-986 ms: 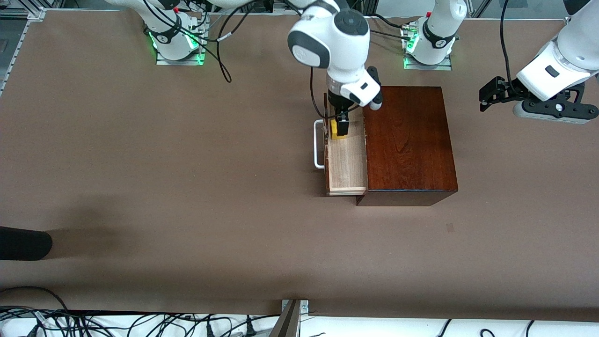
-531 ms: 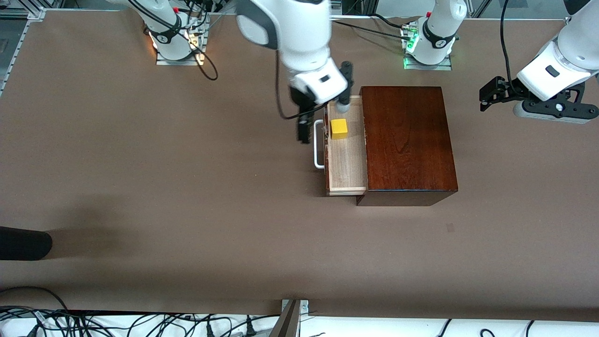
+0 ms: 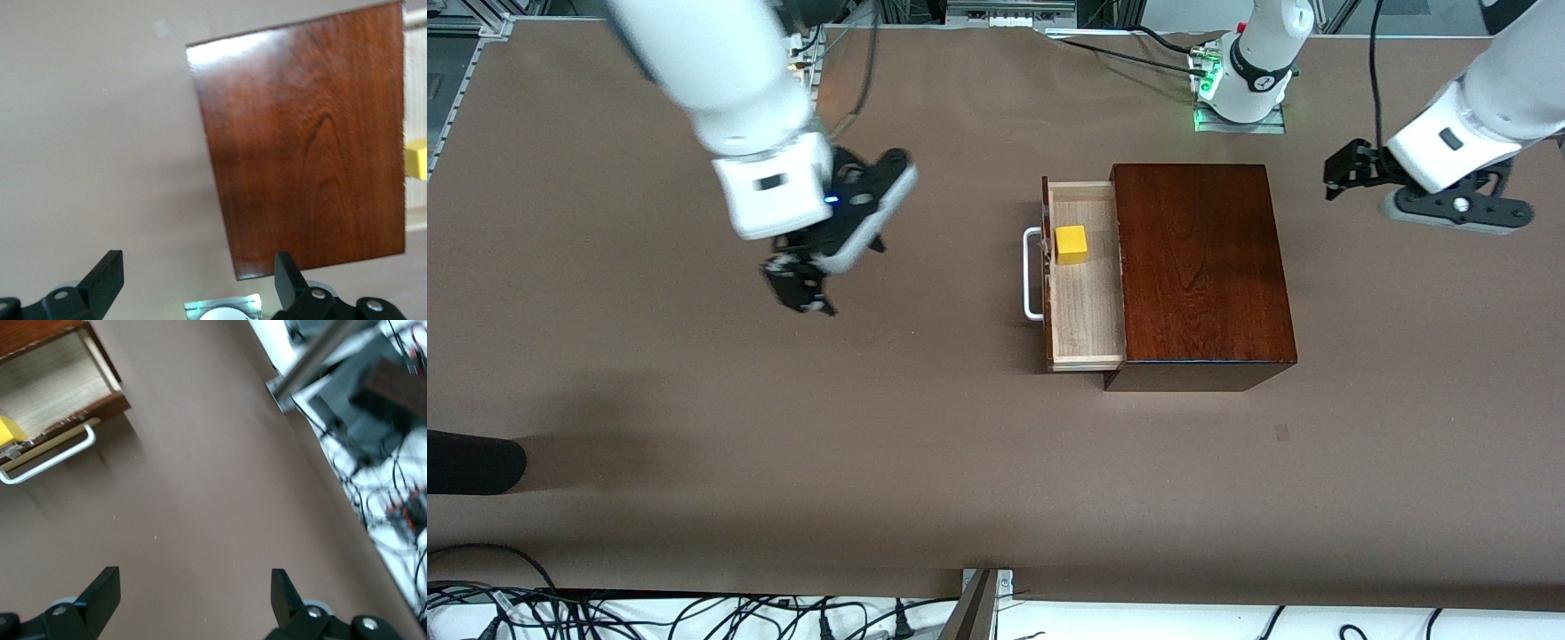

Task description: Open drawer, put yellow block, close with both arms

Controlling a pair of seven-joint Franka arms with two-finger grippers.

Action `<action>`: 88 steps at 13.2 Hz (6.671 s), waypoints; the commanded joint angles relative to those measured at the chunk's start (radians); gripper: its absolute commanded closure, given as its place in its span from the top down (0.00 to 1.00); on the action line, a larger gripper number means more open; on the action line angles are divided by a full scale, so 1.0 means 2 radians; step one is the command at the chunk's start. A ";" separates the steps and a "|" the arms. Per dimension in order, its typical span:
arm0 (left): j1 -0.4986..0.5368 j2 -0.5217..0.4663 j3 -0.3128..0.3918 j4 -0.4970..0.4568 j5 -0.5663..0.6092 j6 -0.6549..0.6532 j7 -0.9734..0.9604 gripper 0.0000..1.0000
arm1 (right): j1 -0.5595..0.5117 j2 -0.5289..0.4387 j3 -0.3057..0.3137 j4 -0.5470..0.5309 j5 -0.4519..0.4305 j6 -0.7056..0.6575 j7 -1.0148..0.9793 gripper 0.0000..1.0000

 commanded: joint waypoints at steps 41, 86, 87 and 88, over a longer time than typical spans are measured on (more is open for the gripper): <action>-0.147 0.312 -0.178 0.042 0.222 0.150 0.288 1.00 | -0.094 -0.188 -0.146 -0.247 0.041 -0.050 0.143 1.00; -0.019 0.003 0.089 0.010 0.020 0.094 -0.020 1.00 | -0.095 -0.186 -0.149 -0.247 0.046 -0.049 0.144 1.00; -0.020 0.003 0.086 0.008 0.034 0.094 -0.021 1.00 | -0.095 -0.186 -0.149 -0.247 0.046 -0.049 0.144 1.00; -0.020 0.002 0.086 0.007 0.033 0.094 -0.021 1.00 | -0.095 -0.186 -0.149 -0.247 0.046 -0.049 0.144 1.00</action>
